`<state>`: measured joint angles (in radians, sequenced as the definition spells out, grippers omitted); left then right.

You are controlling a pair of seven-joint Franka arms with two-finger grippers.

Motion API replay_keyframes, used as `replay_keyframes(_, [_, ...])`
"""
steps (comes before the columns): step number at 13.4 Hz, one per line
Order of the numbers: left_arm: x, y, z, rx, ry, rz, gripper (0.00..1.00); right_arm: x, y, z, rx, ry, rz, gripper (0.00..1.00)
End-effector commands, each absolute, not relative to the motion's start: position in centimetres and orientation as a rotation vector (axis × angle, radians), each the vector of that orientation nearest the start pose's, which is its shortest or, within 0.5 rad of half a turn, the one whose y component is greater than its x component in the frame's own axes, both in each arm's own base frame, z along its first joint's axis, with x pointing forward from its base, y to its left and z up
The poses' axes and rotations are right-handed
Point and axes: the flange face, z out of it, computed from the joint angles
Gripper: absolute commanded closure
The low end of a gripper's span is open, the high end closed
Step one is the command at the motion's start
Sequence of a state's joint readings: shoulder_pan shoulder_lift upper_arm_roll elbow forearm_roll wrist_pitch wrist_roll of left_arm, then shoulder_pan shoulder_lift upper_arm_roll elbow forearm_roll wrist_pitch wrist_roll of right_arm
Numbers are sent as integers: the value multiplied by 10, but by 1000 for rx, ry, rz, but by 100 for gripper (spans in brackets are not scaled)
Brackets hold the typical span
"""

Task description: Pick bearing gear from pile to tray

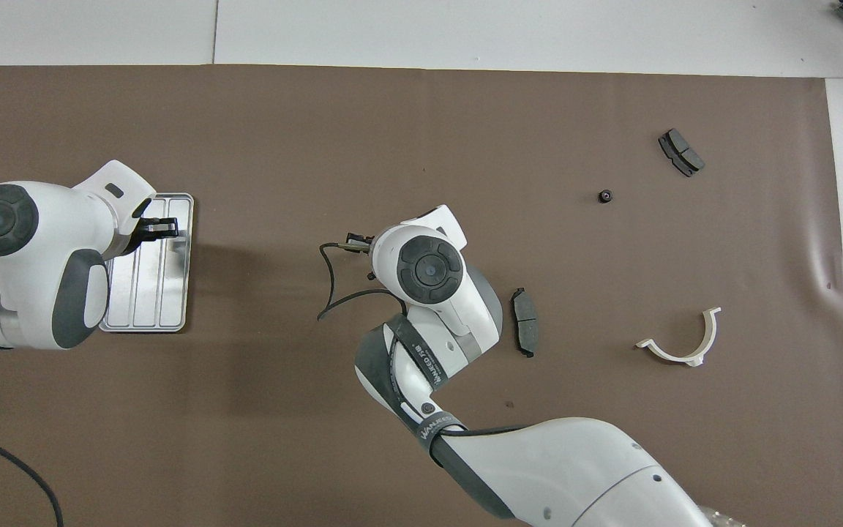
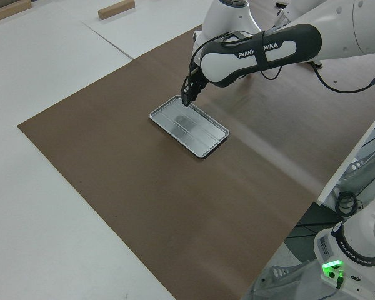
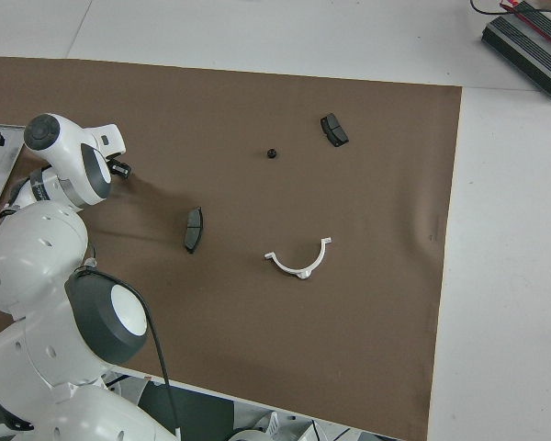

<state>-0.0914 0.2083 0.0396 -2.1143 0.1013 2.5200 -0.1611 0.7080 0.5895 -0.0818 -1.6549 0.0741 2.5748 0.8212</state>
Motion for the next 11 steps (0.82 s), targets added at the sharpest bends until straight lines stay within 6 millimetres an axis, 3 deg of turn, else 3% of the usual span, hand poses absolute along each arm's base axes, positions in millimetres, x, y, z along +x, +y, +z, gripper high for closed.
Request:
replay_keyframes(1, [591, -31, 319, -3073, -8, -363, 69, 592, 399, 339, -2890, 345, -427, 0])
replay_keyframes(3, [591, -30, 318, -3073, -6, -351, 0, 616, 343, 376, -2924, 356, -458, 0])
replay_keyframes(5, [594, -33, 326, -3072, -5, -370, 0, 637, 281, 396, -3000, 239, -432, 0])
replay_keyframes(8, [592, -49, 362, -3073, 11, -380, 0, 661, 187, 394, -3110, 21, -316, 0])
replay_keyframes(11, [593, -95, 390, -3073, 110, -300, 0, 678, 110, 384, -3141, -161, -276, 0])
